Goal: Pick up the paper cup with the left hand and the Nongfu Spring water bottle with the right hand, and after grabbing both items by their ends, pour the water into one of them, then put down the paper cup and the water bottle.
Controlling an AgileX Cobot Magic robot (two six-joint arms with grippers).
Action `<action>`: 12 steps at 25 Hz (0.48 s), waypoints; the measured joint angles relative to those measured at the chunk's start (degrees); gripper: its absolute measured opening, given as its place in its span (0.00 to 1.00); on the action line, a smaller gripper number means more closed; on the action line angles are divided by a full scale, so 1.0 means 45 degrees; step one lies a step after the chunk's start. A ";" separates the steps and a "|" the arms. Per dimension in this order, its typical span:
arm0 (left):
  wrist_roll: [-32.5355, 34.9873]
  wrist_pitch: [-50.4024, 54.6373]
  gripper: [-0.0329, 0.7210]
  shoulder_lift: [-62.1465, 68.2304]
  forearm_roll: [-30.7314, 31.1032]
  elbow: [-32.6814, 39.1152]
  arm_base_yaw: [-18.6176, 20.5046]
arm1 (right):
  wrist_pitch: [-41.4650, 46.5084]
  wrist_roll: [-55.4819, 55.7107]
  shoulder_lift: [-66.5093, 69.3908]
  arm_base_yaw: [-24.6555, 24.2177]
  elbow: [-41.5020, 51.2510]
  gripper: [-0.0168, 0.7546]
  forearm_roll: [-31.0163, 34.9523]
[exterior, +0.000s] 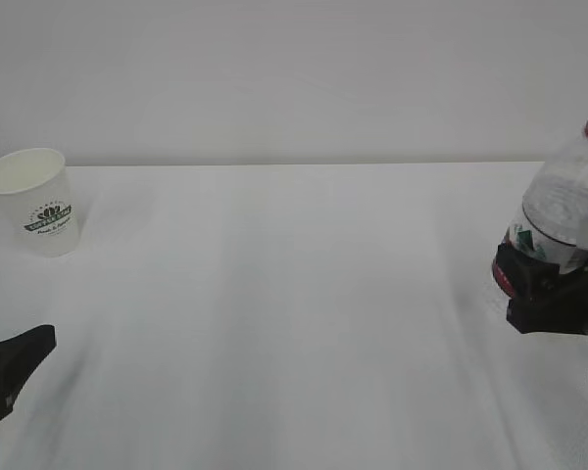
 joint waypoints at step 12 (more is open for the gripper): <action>0.0000 0.0000 0.81 0.0000 -0.0690 0.0000 0.0000 | 0.1007 -0.0099 -0.2624 0.0000 0.0103 0.67 -0.0279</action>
